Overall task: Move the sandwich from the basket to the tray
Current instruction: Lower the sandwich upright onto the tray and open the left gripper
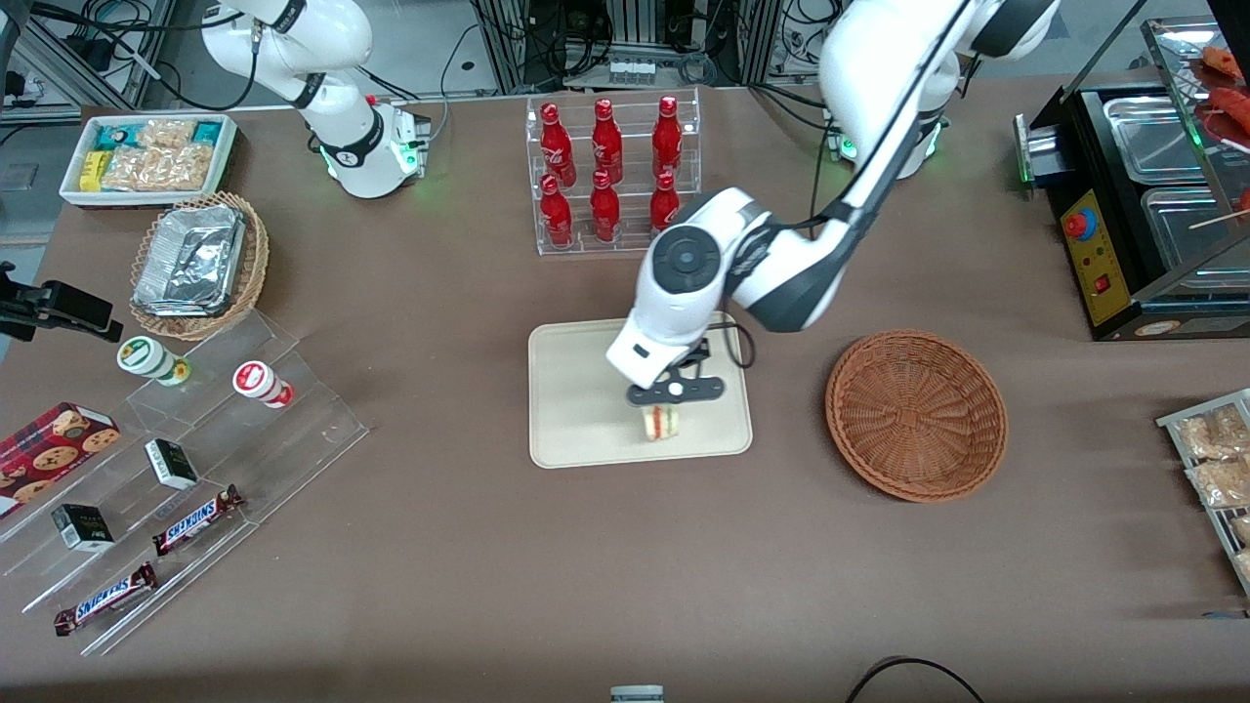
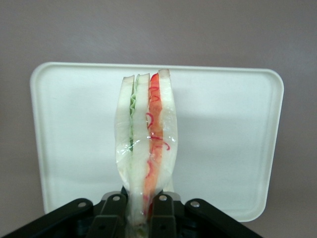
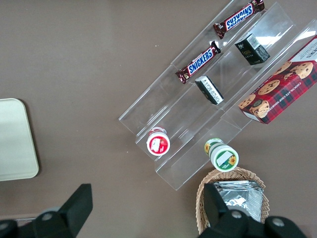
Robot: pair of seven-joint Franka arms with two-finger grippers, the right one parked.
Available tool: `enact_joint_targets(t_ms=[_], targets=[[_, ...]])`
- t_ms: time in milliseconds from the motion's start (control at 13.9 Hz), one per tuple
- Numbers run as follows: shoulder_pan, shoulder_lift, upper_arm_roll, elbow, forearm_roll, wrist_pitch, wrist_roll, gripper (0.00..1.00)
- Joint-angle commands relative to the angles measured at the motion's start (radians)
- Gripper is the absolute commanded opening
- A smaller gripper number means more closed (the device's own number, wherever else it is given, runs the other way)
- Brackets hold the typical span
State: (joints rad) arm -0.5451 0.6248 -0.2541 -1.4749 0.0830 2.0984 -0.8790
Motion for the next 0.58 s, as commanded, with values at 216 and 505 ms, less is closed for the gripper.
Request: enact_joint_targets(t_ms=[216, 505], targets=[[-0.076, 0.108, 0.015, 0.047, 0.058, 0.071, -0.041, 0.0], [-0.084, 0.139, 0.015, 0.042, 0.061, 0.08, -0.04, 0.0]])
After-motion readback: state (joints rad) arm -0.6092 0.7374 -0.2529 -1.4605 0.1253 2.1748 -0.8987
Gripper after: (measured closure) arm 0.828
